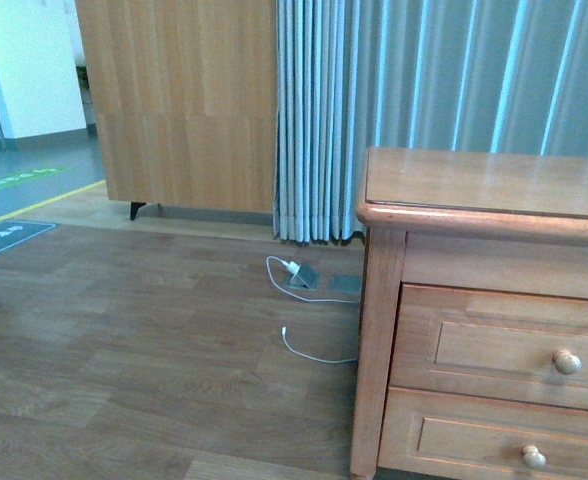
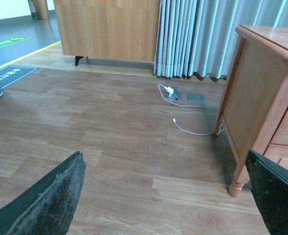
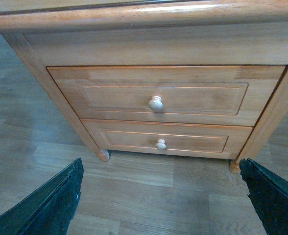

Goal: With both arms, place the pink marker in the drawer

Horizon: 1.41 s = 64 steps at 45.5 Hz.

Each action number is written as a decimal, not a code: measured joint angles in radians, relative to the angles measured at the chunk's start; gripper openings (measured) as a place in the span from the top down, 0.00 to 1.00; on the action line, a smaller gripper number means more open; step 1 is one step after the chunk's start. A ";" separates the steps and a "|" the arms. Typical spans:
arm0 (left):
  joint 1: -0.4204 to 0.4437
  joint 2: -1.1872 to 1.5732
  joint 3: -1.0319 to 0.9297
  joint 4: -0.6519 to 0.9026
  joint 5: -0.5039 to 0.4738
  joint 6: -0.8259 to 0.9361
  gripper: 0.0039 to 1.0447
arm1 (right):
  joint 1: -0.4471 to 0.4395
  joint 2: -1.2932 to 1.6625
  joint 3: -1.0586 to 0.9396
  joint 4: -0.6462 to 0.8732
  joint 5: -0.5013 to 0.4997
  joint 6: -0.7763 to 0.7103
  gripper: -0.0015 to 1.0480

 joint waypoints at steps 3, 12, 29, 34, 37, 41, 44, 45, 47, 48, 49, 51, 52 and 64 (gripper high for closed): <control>0.000 0.000 0.000 0.000 0.000 0.000 0.06 | -0.061 -0.080 -0.026 -0.056 -0.055 -0.002 0.08; 0.000 0.000 0.000 0.000 0.000 0.000 0.06 | -0.247 -0.253 -0.061 -0.226 -0.225 -0.013 0.08; 0.000 0.000 0.000 0.000 0.000 0.000 0.06 | -0.143 -0.414 -0.262 0.214 -0.073 0.024 0.38; 0.000 0.000 0.000 0.000 0.000 0.000 0.06 | -0.064 -0.492 -0.296 0.191 -0.003 0.024 0.55; 0.000 0.000 0.000 0.000 0.000 0.000 0.06 | -0.014 -0.535 -0.317 0.164 0.049 0.024 0.67; 0.000 0.000 0.000 0.000 0.000 0.000 0.06 | 0.057 -0.598 -0.344 0.124 0.119 0.024 0.86; 0.000 0.000 0.000 0.000 0.000 0.000 0.06 | 0.092 -0.630 -0.351 0.105 0.150 0.024 0.96; 0.000 0.000 0.000 0.000 0.000 0.000 0.06 | 0.103 -0.640 -0.353 0.099 0.161 0.023 0.99; 0.000 0.000 0.000 0.000 0.000 0.000 0.06 | 0.124 -0.659 -0.358 0.087 0.180 0.024 0.98; 0.000 0.000 0.000 -0.001 0.000 0.000 0.06 | 0.134 -0.668 -0.360 0.081 0.190 0.024 0.98; 0.000 0.000 0.000 -0.001 0.000 0.000 0.06 | 0.143 -0.676 -0.364 0.076 0.199 0.024 0.98; 0.000 0.000 0.000 -0.001 0.000 0.000 0.06 | 0.160 -0.693 -0.369 0.064 0.216 0.024 0.98; 0.000 0.000 0.000 -0.001 0.000 0.000 0.06 | 0.177 -0.708 -0.374 0.054 0.232 0.024 0.98; 0.000 0.000 0.000 -0.001 0.000 0.000 0.06 | 0.349 -0.808 -0.421 0.007 0.398 0.023 0.98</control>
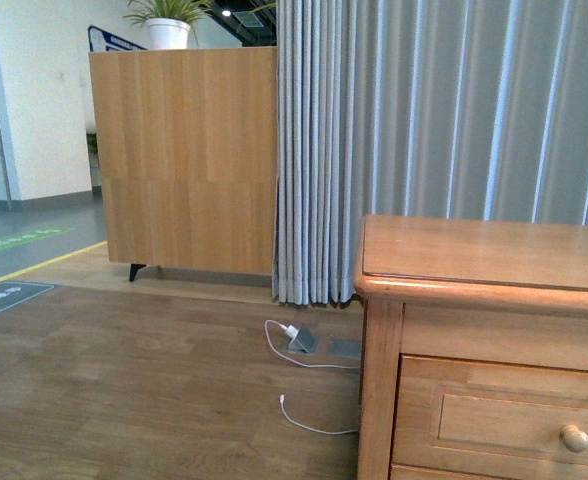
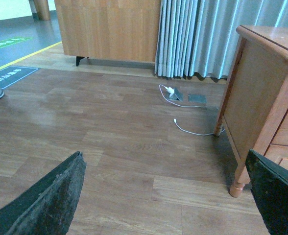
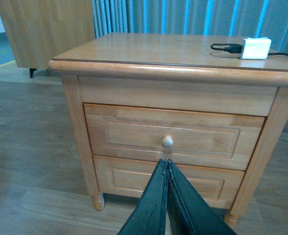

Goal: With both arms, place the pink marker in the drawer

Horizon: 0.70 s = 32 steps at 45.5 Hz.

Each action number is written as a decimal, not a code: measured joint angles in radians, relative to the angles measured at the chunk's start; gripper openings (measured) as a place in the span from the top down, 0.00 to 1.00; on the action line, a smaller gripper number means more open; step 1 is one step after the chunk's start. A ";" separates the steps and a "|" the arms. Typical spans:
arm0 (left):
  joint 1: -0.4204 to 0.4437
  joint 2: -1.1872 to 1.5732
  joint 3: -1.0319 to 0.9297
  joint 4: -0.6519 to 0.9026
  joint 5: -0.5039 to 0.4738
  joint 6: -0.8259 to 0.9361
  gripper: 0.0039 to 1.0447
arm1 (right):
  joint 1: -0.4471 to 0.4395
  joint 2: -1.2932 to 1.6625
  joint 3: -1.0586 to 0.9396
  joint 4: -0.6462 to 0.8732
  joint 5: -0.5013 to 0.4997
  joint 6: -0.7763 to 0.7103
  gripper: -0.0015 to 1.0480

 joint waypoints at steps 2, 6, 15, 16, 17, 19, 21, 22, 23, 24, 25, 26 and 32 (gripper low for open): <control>0.000 0.000 0.000 0.000 0.001 0.000 0.06 | 0.009 -0.010 0.000 -0.006 0.002 0.000 0.98; 0.000 0.000 0.000 0.000 0.000 0.000 0.06 | 0.011 -0.034 0.000 -0.029 0.009 0.000 0.98; 0.000 0.000 0.000 -0.001 0.000 0.000 0.06 | 0.011 -0.208 0.001 -0.209 0.010 0.000 0.98; 0.000 0.000 0.000 -0.001 0.000 0.000 0.06 | 0.011 -0.208 0.001 -0.209 0.010 0.000 0.98; 0.000 0.000 0.000 -0.001 0.000 0.000 0.06 | 0.011 -0.208 0.001 -0.209 0.009 0.000 0.98; 0.000 0.000 0.000 -0.001 0.000 0.000 0.06 | 0.011 -0.208 0.001 -0.209 0.009 0.000 0.98; 0.000 0.000 0.000 -0.001 0.000 0.000 0.06 | 0.011 -0.209 0.001 -0.209 0.009 0.000 0.98; 0.000 0.000 0.000 -0.001 0.000 0.000 0.06 | 0.011 -0.209 0.001 -0.209 0.009 0.000 0.98; 0.000 0.000 0.000 -0.001 0.000 0.000 0.06 | 0.011 -0.209 0.001 -0.209 0.010 0.000 0.98; 0.000 0.000 0.000 -0.001 0.000 0.000 0.06 | 0.011 -0.209 0.001 -0.209 0.010 0.000 0.98; 0.000 0.000 0.000 -0.001 0.000 0.000 0.06 | 0.011 -0.209 0.001 -0.210 0.010 0.001 0.98; 0.000 0.000 0.000 -0.001 0.000 0.000 0.06 | 0.011 -0.209 0.001 -0.210 0.009 0.000 0.98; 0.000 0.000 0.000 -0.001 0.000 0.000 0.06 | 0.011 -0.209 0.001 -0.210 0.010 0.000 0.98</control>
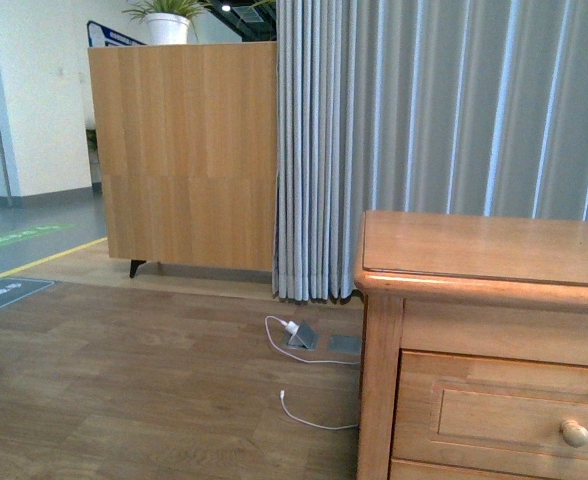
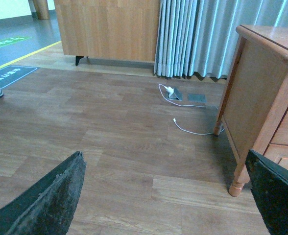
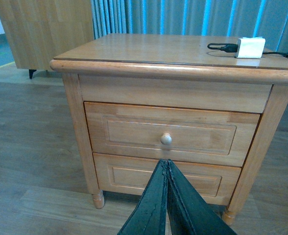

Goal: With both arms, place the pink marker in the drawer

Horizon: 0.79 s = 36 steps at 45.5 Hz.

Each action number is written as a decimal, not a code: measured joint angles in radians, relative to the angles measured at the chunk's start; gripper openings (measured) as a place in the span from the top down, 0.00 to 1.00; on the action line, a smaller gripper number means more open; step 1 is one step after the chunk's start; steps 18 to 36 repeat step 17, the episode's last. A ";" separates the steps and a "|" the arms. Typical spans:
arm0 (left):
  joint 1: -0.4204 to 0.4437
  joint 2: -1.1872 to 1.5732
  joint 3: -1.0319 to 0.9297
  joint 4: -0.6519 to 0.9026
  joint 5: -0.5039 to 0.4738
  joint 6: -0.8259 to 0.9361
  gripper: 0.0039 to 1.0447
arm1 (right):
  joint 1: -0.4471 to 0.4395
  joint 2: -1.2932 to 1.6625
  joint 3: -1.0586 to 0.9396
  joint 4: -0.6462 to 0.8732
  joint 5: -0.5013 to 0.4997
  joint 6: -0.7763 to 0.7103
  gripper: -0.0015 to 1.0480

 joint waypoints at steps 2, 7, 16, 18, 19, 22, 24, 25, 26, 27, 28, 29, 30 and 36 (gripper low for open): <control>0.000 0.000 0.000 0.000 0.000 0.000 0.06 | 0.000 0.000 0.000 0.000 0.000 0.000 0.91; 0.000 0.000 0.000 0.000 0.000 0.000 0.06 | 0.000 0.000 0.000 0.000 0.000 0.000 0.69; 0.000 0.000 0.000 0.000 0.000 0.000 0.06 | 0.000 0.000 0.000 0.000 0.000 0.000 0.33; 0.000 0.000 0.000 0.000 0.000 0.000 0.06 | 0.000 0.000 0.000 0.000 0.000 0.000 0.30; 0.000 0.000 0.000 0.000 0.000 0.000 0.06 | 0.000 0.000 0.000 0.000 0.000 0.000 0.30; 0.000 0.000 0.000 0.000 0.000 0.000 0.06 | 0.000 0.000 0.000 0.000 0.000 0.000 0.30; 0.000 0.000 0.000 0.000 0.000 0.000 0.06 | 0.000 0.000 0.000 0.000 0.000 0.000 0.30; 0.000 0.000 0.000 0.000 0.000 0.000 0.06 | 0.000 0.000 0.000 0.000 0.000 0.000 0.30; 0.000 0.000 0.000 0.000 0.000 0.000 0.06 | 0.000 0.000 0.000 0.000 0.000 0.000 0.30; 0.000 0.000 0.000 0.000 0.000 0.000 0.06 | 0.000 0.000 0.000 0.000 0.000 0.000 0.30; 0.000 0.000 0.000 0.000 0.000 0.000 0.06 | 0.000 0.000 0.000 0.000 0.000 0.000 0.30; 0.000 0.000 0.000 0.000 0.000 0.000 0.06 | 0.000 0.000 0.000 0.000 0.000 0.000 0.30; 0.000 0.000 0.000 0.000 0.000 0.000 0.06 | 0.000 0.000 0.000 0.000 0.000 0.000 0.30; 0.000 0.000 0.000 0.000 0.000 0.000 0.06 | 0.000 0.000 0.000 0.000 0.000 0.000 0.30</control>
